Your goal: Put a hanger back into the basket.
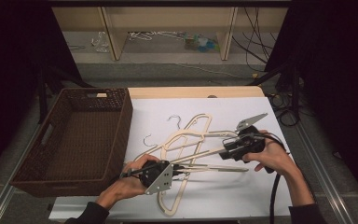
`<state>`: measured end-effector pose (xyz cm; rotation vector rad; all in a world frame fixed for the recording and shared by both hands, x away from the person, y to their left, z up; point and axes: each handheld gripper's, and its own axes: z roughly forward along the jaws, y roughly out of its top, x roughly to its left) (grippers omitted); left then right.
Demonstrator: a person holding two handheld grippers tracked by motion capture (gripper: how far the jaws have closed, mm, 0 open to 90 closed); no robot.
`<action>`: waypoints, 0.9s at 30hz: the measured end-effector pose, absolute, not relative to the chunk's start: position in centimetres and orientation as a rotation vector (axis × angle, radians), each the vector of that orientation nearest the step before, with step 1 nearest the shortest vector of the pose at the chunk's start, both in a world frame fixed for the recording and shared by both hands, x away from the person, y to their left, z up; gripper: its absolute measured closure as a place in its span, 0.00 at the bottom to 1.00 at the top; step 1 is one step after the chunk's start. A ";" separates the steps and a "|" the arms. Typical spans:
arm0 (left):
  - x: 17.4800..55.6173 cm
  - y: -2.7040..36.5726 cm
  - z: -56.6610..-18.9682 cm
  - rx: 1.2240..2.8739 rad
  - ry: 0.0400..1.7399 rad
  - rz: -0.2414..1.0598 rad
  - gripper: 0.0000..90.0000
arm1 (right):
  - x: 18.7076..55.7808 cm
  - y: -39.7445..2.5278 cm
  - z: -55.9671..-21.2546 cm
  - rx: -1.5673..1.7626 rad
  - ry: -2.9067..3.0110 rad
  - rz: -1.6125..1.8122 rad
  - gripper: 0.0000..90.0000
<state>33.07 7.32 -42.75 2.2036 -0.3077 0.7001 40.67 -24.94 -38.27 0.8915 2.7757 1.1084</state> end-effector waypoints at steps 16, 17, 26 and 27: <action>34.9 9.7 -37.7 2.095 0.256 0.549 0.95 | 39.3 -29.0 -32.4 1.051 2.308 1.290 0.34; 35.0 10.0 -37.4 2.091 0.285 0.538 0.95 | 39.2 -29.1 -32.3 1.054 2.310 1.303 0.33; 35.7 13.9 -34.9 1.859 0.653 0.376 0.95 | 38.8 -28.2 -32.7 0.972 2.384 1.276 0.33; 35.6 14.4 -34.5 1.838 0.681 0.364 0.95 | 38.8 -28.1 -32.7 0.963 2.390 1.267 0.33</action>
